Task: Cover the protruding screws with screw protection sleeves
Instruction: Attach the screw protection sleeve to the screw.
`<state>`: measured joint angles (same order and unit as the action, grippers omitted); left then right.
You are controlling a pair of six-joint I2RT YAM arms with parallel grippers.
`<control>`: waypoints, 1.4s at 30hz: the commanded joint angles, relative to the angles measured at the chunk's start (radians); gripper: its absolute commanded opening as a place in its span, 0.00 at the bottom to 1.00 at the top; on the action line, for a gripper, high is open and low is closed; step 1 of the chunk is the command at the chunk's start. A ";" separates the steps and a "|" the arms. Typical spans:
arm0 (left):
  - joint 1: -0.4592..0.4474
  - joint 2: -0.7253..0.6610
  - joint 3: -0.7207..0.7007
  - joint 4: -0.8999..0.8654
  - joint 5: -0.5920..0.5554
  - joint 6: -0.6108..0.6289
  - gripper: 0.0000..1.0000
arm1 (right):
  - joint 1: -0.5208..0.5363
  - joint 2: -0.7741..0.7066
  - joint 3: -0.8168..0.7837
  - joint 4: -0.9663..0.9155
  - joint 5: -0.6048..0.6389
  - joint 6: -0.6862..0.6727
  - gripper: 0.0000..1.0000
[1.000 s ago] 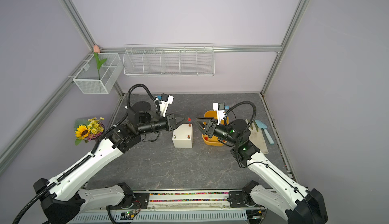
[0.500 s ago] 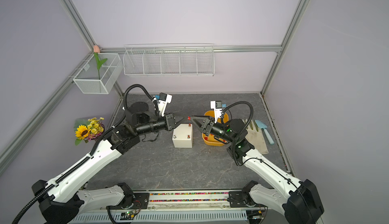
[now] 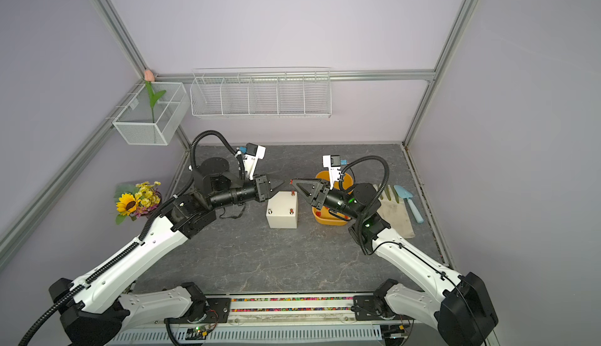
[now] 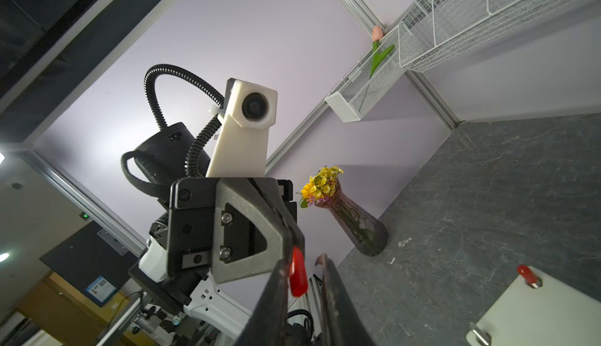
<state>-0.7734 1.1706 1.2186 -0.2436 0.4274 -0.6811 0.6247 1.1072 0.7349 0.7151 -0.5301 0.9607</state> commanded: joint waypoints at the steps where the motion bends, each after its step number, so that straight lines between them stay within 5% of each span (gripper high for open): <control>1: -0.006 -0.012 -0.010 0.018 0.012 -0.012 0.00 | 0.006 0.000 0.024 0.046 -0.027 0.006 0.11; 10: -0.004 -0.018 0.004 -0.004 0.026 -0.010 0.03 | 0.004 -0.020 0.025 -0.006 -0.037 -0.040 0.06; 18: 0.039 -0.039 0.033 -0.067 0.106 -0.006 0.29 | -0.016 -0.085 0.036 -0.194 -0.063 -0.138 0.06; 32: 0.051 0.030 0.161 -0.271 0.424 0.087 0.37 | -0.043 -0.177 0.197 -0.737 -0.244 -0.460 0.06; 42: 0.038 0.051 0.150 -0.253 0.448 0.076 0.33 | -0.043 -0.184 0.229 -0.751 -0.277 -0.473 0.06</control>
<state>-0.7280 1.2194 1.3548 -0.4995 0.8482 -0.6132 0.5842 0.9222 0.9470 -0.0238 -0.7784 0.5114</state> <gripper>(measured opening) 0.332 0.065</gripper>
